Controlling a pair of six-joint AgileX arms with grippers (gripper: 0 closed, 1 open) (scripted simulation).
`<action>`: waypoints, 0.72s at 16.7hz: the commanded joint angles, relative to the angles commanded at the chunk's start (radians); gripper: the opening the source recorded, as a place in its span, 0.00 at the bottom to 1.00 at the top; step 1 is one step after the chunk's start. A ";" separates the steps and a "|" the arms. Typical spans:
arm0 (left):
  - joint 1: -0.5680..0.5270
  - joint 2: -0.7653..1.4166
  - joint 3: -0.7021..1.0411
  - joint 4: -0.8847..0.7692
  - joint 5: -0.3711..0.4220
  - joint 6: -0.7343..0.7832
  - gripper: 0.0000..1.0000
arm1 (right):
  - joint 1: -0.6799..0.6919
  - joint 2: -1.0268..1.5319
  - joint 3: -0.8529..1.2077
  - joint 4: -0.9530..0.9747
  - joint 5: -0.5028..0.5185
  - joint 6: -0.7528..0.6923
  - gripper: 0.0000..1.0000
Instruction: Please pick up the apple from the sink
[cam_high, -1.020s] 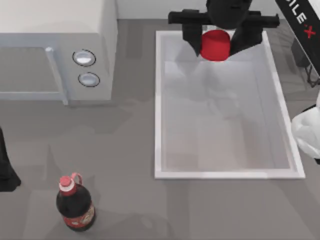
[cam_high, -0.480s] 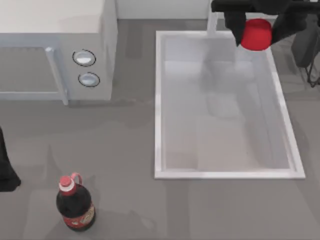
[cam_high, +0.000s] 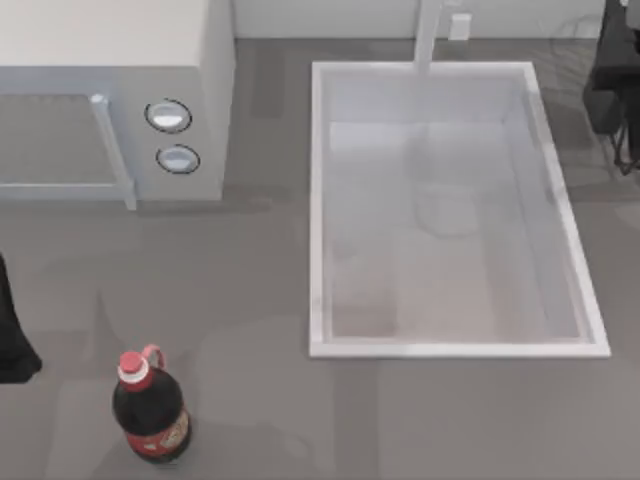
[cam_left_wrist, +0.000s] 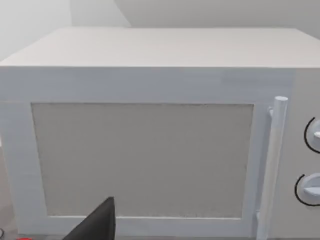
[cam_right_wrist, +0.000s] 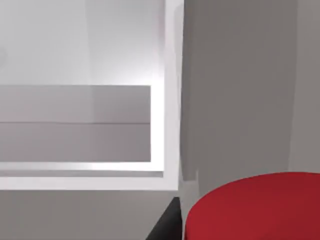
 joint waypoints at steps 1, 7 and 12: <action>0.000 0.000 0.000 0.000 0.000 0.000 1.00 | -0.029 -0.046 -0.081 0.024 -0.001 -0.029 0.00; 0.000 0.000 0.000 0.000 0.000 0.000 1.00 | -0.141 -0.224 -0.350 0.116 -0.006 -0.140 0.00; 0.000 0.000 0.000 0.000 0.000 0.000 1.00 | -0.140 -0.226 -0.355 0.116 -0.006 -0.140 0.00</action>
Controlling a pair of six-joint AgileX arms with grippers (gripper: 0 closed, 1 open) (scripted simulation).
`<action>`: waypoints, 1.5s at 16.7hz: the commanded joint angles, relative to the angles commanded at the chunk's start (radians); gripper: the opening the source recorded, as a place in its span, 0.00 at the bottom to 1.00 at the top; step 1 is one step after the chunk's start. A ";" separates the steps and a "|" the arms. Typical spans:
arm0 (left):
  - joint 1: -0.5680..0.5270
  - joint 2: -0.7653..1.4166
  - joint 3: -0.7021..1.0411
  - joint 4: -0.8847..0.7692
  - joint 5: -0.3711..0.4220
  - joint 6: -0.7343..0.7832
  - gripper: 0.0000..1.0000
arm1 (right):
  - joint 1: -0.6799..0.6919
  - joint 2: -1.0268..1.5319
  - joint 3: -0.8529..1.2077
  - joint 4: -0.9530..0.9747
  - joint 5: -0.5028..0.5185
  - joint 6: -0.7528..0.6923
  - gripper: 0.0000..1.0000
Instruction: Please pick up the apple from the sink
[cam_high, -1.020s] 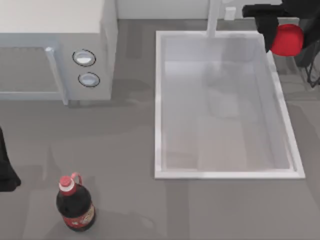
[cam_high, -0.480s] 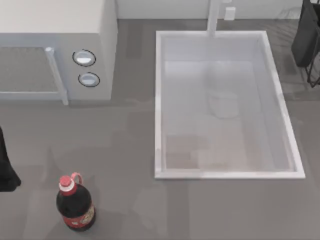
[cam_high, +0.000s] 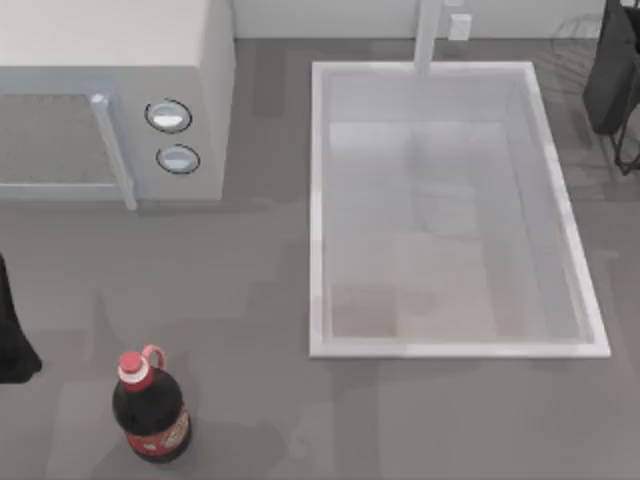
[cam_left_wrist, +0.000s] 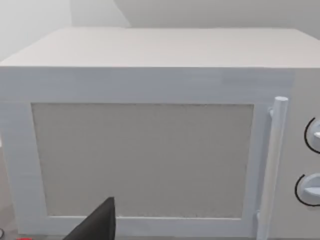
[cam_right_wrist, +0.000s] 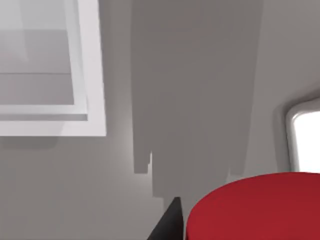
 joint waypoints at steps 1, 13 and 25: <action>0.000 0.000 0.000 0.000 0.000 0.000 1.00 | 0.000 0.000 -0.003 0.003 0.000 0.000 0.00; 0.000 0.000 0.000 0.000 0.000 0.000 1.00 | -0.001 0.067 -0.357 0.428 0.000 0.003 0.00; 0.000 0.000 0.000 0.000 0.000 0.000 1.00 | -0.001 0.067 -0.357 0.428 0.000 0.003 0.68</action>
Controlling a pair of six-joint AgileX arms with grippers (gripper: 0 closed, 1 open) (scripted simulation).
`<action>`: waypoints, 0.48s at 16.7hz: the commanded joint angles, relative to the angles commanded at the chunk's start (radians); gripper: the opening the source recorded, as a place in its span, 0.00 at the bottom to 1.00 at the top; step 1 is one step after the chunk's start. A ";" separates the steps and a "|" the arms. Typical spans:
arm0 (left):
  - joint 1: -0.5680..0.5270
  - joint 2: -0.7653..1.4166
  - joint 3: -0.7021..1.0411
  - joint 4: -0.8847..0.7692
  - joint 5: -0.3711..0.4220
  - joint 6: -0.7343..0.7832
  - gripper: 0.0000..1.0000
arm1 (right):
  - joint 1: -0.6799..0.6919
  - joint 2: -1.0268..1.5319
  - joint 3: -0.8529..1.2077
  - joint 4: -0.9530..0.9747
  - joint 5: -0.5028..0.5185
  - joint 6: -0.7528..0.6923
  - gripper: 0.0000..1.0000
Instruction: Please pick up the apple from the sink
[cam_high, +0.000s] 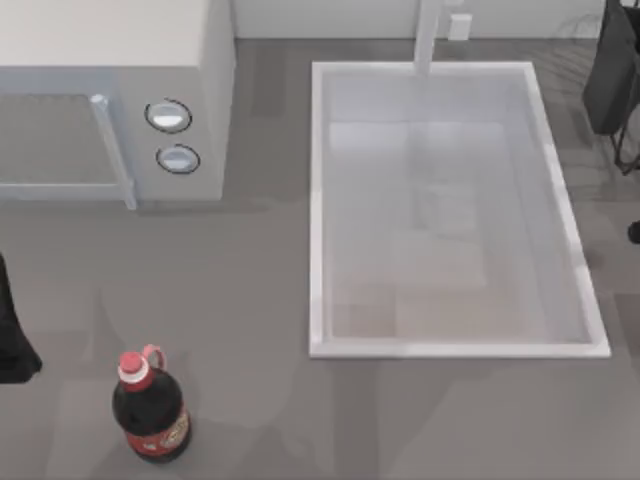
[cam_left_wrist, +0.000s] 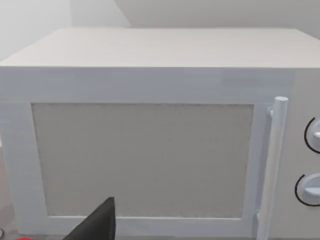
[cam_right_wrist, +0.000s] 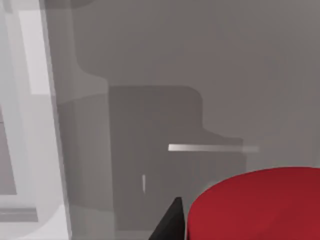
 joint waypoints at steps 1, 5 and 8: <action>0.000 0.000 0.000 0.000 0.000 0.000 1.00 | 0.000 0.000 0.000 0.000 0.000 0.000 0.75; 0.000 0.000 0.000 0.000 0.000 0.000 1.00 | 0.000 0.000 0.000 0.000 0.000 0.000 1.00; 0.000 0.000 0.000 0.000 0.000 0.000 1.00 | 0.000 0.000 0.000 0.000 0.000 0.000 1.00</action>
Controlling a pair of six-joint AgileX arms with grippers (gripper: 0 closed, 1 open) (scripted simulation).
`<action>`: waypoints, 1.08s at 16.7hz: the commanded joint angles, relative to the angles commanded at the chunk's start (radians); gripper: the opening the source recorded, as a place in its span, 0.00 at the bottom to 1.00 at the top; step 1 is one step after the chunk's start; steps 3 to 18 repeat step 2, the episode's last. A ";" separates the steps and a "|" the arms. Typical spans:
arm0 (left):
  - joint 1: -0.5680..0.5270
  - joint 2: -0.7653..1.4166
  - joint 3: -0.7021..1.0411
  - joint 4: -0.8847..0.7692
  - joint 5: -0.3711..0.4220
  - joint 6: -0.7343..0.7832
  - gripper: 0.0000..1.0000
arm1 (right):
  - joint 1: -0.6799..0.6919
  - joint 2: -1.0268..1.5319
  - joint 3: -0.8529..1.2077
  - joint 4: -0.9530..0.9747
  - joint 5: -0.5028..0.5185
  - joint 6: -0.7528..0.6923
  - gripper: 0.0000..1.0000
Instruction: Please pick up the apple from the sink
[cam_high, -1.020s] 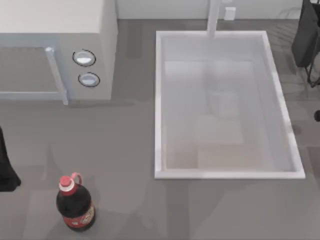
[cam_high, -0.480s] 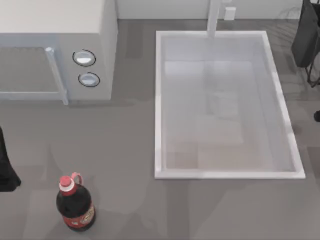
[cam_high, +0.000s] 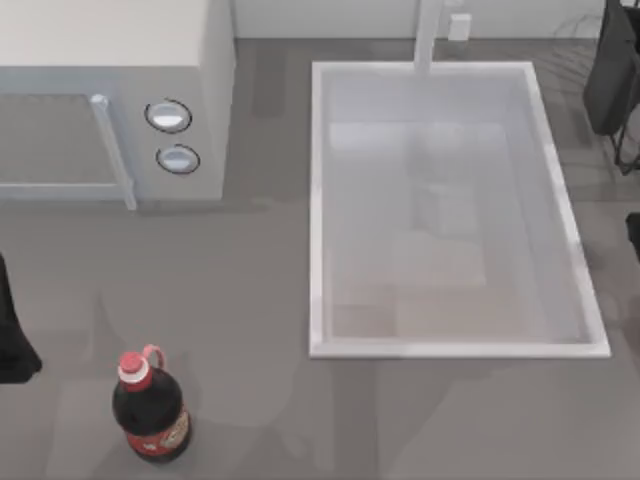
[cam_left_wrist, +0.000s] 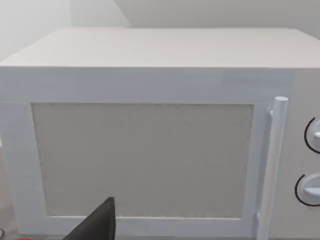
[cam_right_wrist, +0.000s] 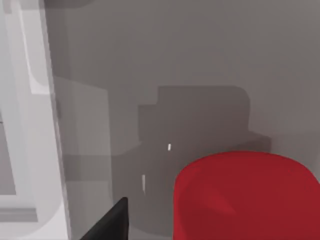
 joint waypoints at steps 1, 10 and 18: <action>0.000 0.000 0.000 0.000 0.000 0.000 1.00 | 0.000 0.000 0.000 0.000 0.000 0.000 1.00; 0.000 0.000 0.000 0.000 0.000 0.000 1.00 | 0.000 0.000 0.000 0.000 0.000 0.000 1.00; 0.000 0.000 0.000 0.000 0.000 0.000 1.00 | 0.000 0.000 0.000 0.000 0.000 0.000 1.00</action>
